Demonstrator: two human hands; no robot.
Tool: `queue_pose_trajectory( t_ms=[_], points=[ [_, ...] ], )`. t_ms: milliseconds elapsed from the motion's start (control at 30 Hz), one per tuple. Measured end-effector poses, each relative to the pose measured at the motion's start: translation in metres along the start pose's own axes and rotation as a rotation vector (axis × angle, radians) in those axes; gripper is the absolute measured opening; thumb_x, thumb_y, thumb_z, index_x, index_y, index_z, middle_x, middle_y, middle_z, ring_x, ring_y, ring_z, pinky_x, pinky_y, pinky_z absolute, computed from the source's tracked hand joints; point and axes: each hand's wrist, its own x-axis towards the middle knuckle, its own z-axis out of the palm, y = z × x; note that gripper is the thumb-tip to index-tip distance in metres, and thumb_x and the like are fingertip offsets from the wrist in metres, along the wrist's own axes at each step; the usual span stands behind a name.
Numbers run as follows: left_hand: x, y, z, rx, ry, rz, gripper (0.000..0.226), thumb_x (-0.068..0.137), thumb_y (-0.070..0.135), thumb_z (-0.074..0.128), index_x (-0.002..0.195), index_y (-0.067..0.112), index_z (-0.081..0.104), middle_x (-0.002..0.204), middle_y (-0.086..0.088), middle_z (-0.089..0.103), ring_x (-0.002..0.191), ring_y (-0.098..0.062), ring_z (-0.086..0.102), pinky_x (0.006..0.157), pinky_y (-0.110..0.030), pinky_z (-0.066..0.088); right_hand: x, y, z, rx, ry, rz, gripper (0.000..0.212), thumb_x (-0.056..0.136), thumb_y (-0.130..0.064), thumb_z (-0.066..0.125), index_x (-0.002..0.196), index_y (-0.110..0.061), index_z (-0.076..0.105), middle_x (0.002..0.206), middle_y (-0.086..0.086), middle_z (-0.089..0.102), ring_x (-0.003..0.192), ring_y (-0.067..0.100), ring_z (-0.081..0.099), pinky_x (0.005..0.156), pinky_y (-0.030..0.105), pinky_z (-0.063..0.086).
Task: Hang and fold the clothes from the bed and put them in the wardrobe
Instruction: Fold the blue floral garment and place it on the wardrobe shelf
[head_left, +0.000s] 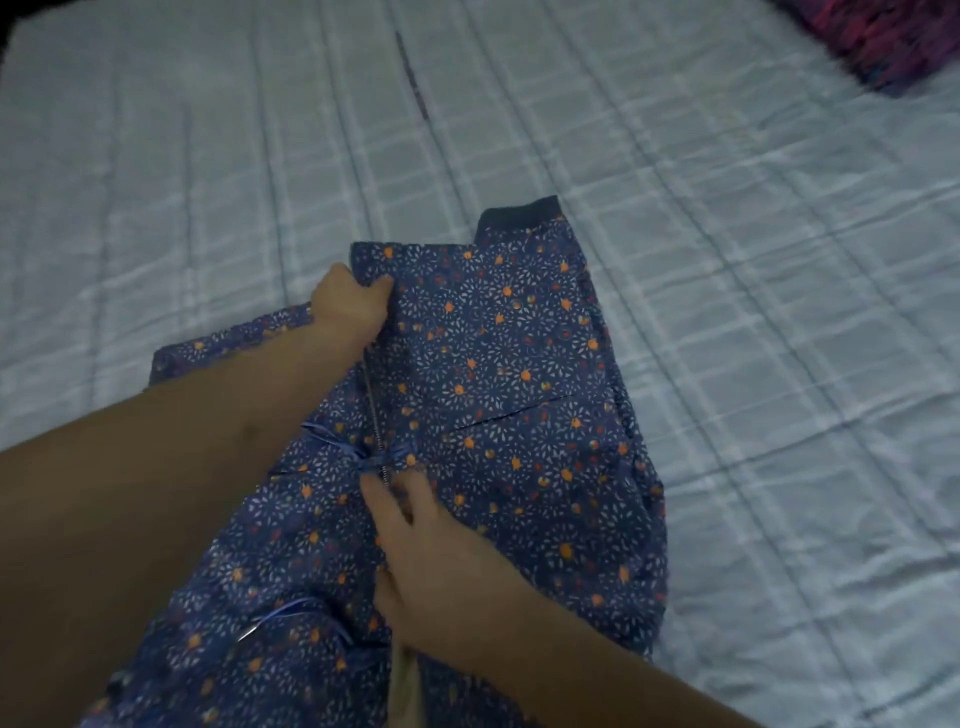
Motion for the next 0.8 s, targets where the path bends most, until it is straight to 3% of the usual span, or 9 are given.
queue_pose_trajectory(
  t_ms=[100, 167, 233, 300, 467, 533, 633, 733, 800],
  points=[
    [-0.023, -0.018, 0.005, 0.184, 0.012, 0.232, 0.074, 0.097, 0.037, 0.052, 0.151, 0.003, 0.015, 0.157, -0.023, 0.015, 0.143, -0.038, 0.019, 0.115, -0.046, 0.025, -0.004, 0.013, 0.011, -0.19, 0.023, -0.132, 0.062, 0.092, -0.009, 0.057, 0.146, -0.018, 0.027, 0.147, 0.007, 0.023, 0.123, 0.032, 0.035, 0.089, 0.048, 0.039],
    [-0.051, -0.034, 0.008, 0.281, 0.011, 0.647, 0.064, 0.097, 0.029, 0.05, 0.151, 0.007, 0.023, 0.159, -0.019, 0.013, 0.144, -0.036, 0.019, 0.117, -0.047, 0.023, -0.012, 0.026, 0.016, -0.319, 0.222, -0.165, 0.046, 0.078, -0.007, 0.063, 0.123, -0.015, 0.053, 0.122, 0.008, 0.046, 0.106, 0.029, 0.047, 0.08, 0.042, 0.043],
    [-0.086, -0.049, 0.006, 0.362, -0.081, 0.982, 0.057, 0.094, 0.022, 0.053, 0.146, 0.008, 0.035, 0.158, -0.015, 0.021, 0.14, -0.034, 0.029, 0.113, -0.047, 0.03, -0.023, 0.039, 0.017, -0.378, 0.384, -0.059, 0.035, 0.068, -0.015, 0.057, 0.102, -0.021, 0.057, 0.103, 0.002, 0.05, 0.091, 0.025, 0.051, 0.07, 0.036, 0.041],
    [-0.125, -0.062, 0.006, 0.381, -0.17, 1.121, 0.052, 0.094, 0.018, 0.052, 0.144, 0.01, 0.04, 0.158, -0.008, 0.024, 0.139, -0.029, 0.033, 0.112, -0.046, 0.031, -0.03, 0.056, 0.016, -0.407, 0.352, 0.058, 0.039, 0.074, -0.027, 0.051, 0.113, -0.023, 0.054, 0.111, 0.0, 0.05, 0.098, 0.024, 0.05, 0.077, 0.038, 0.043],
    [-0.216, -0.104, -0.004, 0.238, -0.238, 1.001, 0.042, 0.099, 0.016, 0.043, 0.14, 0.016, 0.042, 0.156, -0.001, 0.024, 0.137, -0.024, 0.033, 0.11, -0.036, 0.031, -0.031, 0.085, 0.044, -0.57, 0.07, 0.132, 0.079, 0.088, -0.066, 0.028, 0.153, -0.023, 0.016, 0.158, 0.015, 0.015, 0.144, 0.038, 0.019, 0.113, 0.057, 0.02],
    [-0.244, -0.13, -0.008, 0.25, -0.264, 0.94, 0.043, 0.093, 0.013, 0.044, 0.136, 0.017, 0.044, 0.151, -0.003, 0.029, 0.131, -0.026, 0.037, 0.106, -0.036, 0.035, -0.026, 0.08, 0.057, -0.6, -0.028, 0.153, 0.087, 0.086, -0.076, 0.029, 0.152, -0.034, -0.009, 0.159, 0.02, -0.015, 0.146, 0.042, -0.011, 0.114, 0.062, -0.001],
    [-0.29, -0.167, -0.015, 0.35, -0.366, 1.004, 0.045, 0.082, 0.013, 0.05, 0.127, 0.019, 0.048, 0.134, -0.003, 0.04, 0.114, -0.024, 0.044, 0.093, -0.037, 0.04, -0.017, 0.068, 0.065, -0.691, -0.109, 0.234, 0.097, 0.082, -0.082, 0.027, 0.143, -0.037, -0.033, 0.151, 0.025, -0.033, 0.141, 0.045, -0.025, 0.112, 0.066, -0.007],
    [-0.342, -0.194, -0.014, 0.369, -0.468, 1.049, 0.031, 0.083, 0.023, 0.057, 0.112, 0.023, 0.049, 0.112, 0.003, 0.047, 0.094, -0.018, 0.048, 0.074, -0.032, 0.04, -0.019, 0.063, 0.067, -0.658, -0.055, 0.268, 0.098, 0.083, -0.081, 0.033, 0.147, -0.037, -0.026, 0.155, 0.022, -0.027, 0.144, 0.041, -0.021, 0.113, 0.063, -0.007],
    [-0.378, -0.201, -0.007, 0.197, -0.498, 0.797, 0.019, 0.092, 0.037, 0.05, 0.107, 0.026, 0.046, 0.102, 0.01, 0.044, 0.082, -0.014, 0.051, 0.064, -0.029, 0.038, -0.031, 0.056, 0.071, -0.621, 0.068, 0.208, 0.089, 0.089, -0.072, 0.038, 0.153, -0.031, -0.008, 0.16, 0.015, -0.015, 0.147, 0.035, -0.012, 0.115, 0.06, -0.006]
  ],
)
